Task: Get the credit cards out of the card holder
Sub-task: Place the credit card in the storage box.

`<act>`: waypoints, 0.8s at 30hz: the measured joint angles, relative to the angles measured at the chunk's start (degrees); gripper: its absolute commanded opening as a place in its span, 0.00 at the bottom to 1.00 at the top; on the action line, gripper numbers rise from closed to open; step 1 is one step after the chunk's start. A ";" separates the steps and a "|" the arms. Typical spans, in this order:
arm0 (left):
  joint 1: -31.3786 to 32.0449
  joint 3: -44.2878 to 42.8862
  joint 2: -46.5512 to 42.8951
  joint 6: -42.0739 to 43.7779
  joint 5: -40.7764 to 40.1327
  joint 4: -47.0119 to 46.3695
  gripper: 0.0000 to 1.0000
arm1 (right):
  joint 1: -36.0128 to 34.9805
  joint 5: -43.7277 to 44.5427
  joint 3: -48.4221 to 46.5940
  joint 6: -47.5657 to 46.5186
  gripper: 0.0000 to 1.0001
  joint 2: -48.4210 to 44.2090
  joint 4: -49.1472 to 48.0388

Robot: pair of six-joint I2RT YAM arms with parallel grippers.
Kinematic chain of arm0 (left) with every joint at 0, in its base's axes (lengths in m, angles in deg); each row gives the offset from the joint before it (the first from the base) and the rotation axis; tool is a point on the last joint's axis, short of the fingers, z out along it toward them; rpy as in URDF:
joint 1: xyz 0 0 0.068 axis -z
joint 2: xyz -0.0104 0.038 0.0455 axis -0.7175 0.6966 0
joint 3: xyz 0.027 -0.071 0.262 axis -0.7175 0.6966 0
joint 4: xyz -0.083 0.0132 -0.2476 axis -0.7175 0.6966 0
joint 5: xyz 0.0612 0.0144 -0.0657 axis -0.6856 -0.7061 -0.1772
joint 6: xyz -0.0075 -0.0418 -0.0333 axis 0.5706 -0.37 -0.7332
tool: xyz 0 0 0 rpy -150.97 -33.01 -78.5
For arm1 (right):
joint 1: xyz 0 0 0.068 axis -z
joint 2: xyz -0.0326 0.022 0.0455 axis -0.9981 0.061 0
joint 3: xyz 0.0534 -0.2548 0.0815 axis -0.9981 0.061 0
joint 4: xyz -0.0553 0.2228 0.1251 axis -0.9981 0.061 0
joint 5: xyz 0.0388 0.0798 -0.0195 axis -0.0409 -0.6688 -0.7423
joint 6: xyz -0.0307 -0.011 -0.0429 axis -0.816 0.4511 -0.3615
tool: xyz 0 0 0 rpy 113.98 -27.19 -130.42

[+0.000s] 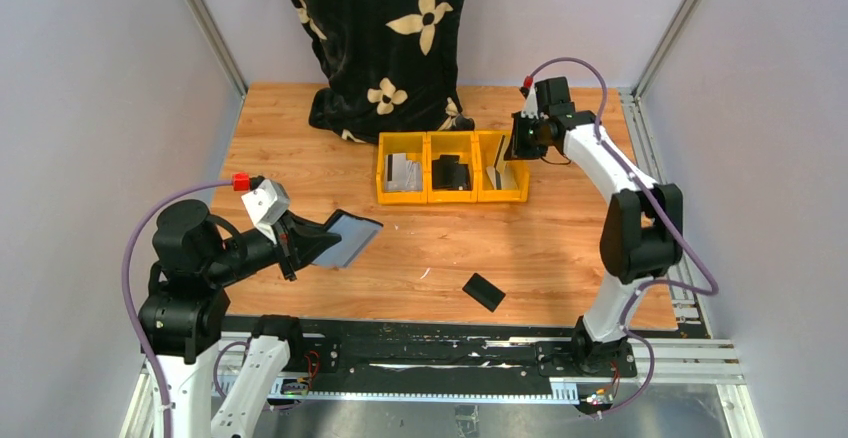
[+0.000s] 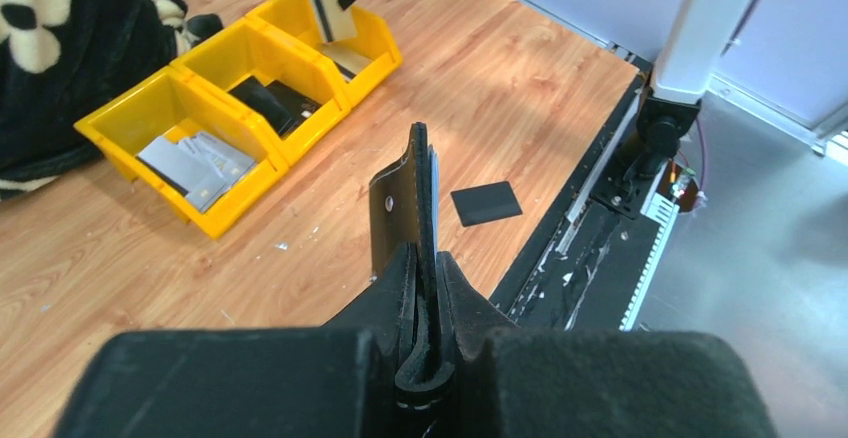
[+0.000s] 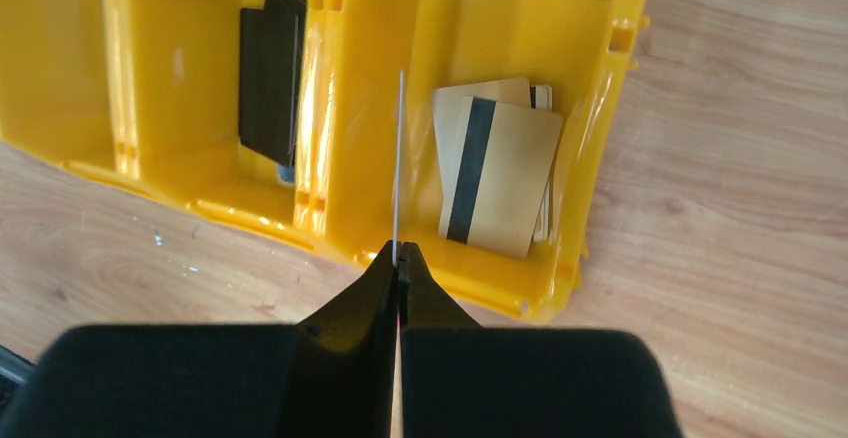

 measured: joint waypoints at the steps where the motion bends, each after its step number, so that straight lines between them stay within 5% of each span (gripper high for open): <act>1: 0.00 0.00 -0.15 -0.02 0.72 0.02 0.00 | 0.00 -0.02 -1.09 -0.37 0.00 1.70 0.31; 7: 0.00 0.00 -0.17 -0.13 4.20 0.02 0.00 | -0.07 -1.16 -7.41 -1.25 0.00 11.13 1.44; 17: 0.00 -0.31 -0.42 -0.07 10.08 0.09 0.00 | -0.83 -2.60 -8.24 -1.18 0.51 14.36 1.92; 24: 0.00 -2.25 -0.44 -0.04 12.90 0.35 0.00 | -3.85 -0.13 -2.86 -1.22 0.70 -1.99 0.17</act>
